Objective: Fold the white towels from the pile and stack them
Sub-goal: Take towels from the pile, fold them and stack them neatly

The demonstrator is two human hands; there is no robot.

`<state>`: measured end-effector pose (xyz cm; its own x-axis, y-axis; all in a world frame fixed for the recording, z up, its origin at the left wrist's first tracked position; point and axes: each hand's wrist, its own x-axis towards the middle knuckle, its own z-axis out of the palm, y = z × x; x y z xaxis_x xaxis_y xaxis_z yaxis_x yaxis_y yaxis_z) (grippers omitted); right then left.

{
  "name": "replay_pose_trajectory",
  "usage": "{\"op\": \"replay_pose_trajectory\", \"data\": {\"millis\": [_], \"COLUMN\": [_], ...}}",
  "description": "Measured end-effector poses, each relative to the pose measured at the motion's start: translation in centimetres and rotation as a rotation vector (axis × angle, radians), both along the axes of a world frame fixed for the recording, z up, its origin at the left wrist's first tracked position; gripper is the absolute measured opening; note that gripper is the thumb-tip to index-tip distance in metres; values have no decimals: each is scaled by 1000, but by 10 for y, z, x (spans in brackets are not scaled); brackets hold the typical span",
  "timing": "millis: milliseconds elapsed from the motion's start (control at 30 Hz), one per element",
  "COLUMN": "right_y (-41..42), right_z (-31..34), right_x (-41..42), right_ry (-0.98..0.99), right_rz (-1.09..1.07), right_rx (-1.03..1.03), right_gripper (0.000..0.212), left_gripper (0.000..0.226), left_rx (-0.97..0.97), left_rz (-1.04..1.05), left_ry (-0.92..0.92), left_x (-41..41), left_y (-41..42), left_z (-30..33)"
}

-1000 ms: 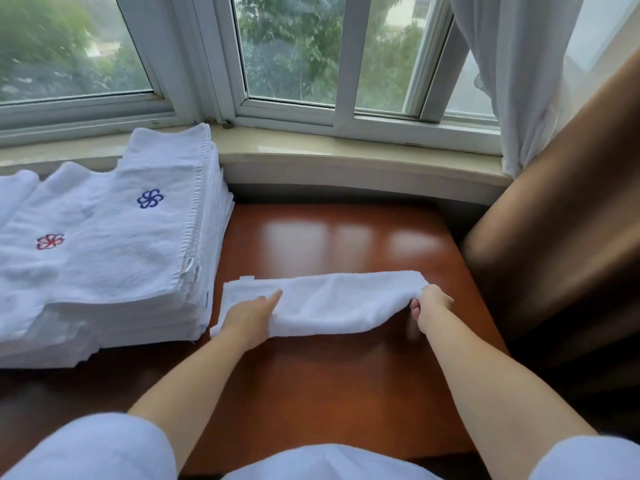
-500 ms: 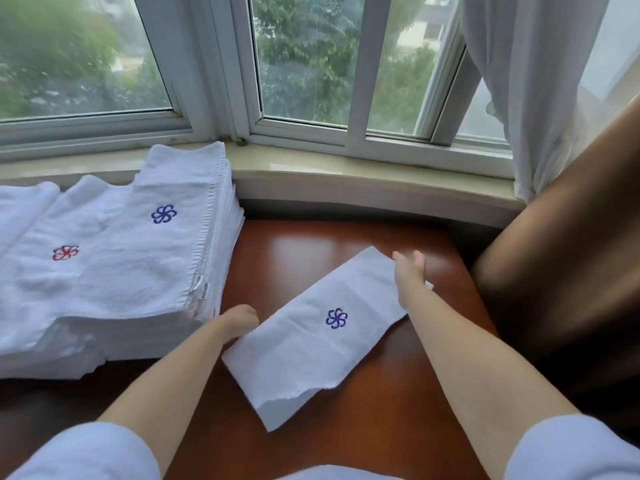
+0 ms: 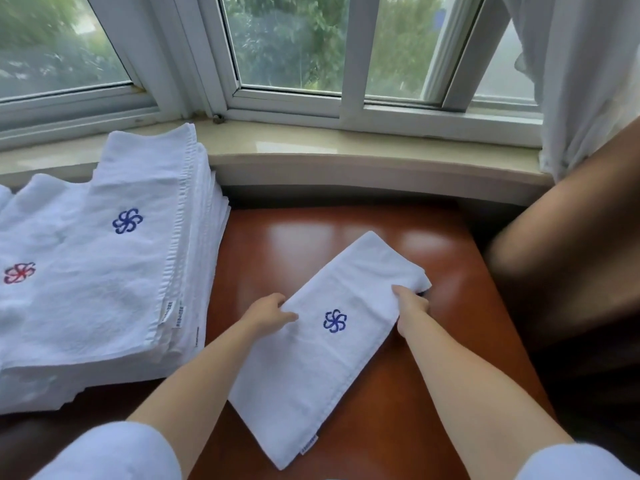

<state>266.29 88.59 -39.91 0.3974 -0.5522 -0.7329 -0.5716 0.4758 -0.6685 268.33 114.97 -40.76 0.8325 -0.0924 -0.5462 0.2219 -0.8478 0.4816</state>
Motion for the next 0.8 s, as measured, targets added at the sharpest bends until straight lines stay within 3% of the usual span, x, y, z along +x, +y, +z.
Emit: {"op": "replay_pose_trajectory", "data": {"millis": [133, 267, 367, 567, 800], "right_y": [3, 3, 15, 52, 101], "right_z": [-7, -7, -4, 22, 52], "right_x": [13, 17, 15, 5, -10], "right_ry": [-176, -73, -70, -230, -250], "right_rz": [36, 147, 259, 215, 209], "right_rx": [-16, 163, 66, -133, -243], "right_gripper": [42, 39, 27, 31, 44], "left_gripper": [33, 58, 83, 61, 53], "left_rx": [-25, -37, 54, 265, -310], "left_rz": [-29, -146, -197, -315, 116], "left_ry": [32, 609, 896, 931, 614], "left_x": [22, 37, 25, -37, -88], "left_y": [-14, -13, 1, 42, 75], "left_z": [-4, 15, 26, 15, 71]}}
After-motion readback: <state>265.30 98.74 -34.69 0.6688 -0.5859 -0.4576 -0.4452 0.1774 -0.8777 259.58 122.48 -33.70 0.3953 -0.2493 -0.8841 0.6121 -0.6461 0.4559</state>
